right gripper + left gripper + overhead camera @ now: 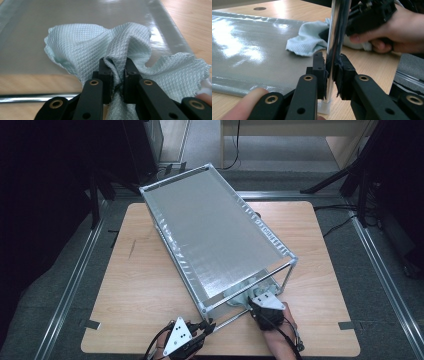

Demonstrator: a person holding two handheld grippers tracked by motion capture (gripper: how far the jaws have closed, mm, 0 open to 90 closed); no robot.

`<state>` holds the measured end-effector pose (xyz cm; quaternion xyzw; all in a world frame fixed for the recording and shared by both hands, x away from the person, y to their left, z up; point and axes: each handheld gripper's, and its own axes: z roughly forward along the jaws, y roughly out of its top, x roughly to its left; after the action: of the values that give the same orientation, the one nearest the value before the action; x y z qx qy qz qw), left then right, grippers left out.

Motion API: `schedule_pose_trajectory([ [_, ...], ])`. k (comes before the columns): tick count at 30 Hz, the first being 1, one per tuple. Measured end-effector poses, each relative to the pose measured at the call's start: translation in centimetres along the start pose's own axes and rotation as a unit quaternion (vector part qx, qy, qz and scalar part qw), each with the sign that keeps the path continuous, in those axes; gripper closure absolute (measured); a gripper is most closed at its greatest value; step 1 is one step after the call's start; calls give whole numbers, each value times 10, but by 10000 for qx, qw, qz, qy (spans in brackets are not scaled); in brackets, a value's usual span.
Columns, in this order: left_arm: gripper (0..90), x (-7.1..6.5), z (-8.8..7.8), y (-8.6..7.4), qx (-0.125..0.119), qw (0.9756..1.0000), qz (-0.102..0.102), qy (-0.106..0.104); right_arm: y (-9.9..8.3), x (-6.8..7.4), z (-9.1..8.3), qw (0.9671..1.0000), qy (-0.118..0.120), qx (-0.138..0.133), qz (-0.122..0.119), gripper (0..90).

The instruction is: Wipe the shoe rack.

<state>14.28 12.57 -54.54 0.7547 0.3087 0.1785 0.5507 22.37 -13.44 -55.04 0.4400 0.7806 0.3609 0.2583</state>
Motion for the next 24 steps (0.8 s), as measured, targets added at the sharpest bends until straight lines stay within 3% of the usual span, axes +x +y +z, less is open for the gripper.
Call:
schedule_pose_trajectory([
  [4, 723, 4, -7, 7, -113, 9998, -55, -171, -2, 12, 1, 9994, -147, -11, -320, 808],
  [7, 755, 5, -14, 13, -175, 9998, 82, -104, -2, 12, 1, 9994, -148, -11, -313, 808],
  [12, 742, 5, -20, 16, -310, 9994, 8, -140, -2, 11, 1, 9995, -128, 1, -285, 804],
  [15, 761, 10, -22, 18, -226, 9992, -56, -337, -1, 12, 2, 9995, -161, 7, -280, 800],
  [19, 814, 7, -22, 19, -206, 9995, 34, -227, -1, 14, 2, 9995, -196, 0, -230, 798],
  [21, 815, 7, -21, 18, -212, 9995, 29, -222, -1, 16, 1, 10000, 48, -3, -85, 798],
  [24, 815, 6, -20, 18, -217, 9995, -18, -249, 1, 27, 0, 9993, 353, 25, -83, 798],
])
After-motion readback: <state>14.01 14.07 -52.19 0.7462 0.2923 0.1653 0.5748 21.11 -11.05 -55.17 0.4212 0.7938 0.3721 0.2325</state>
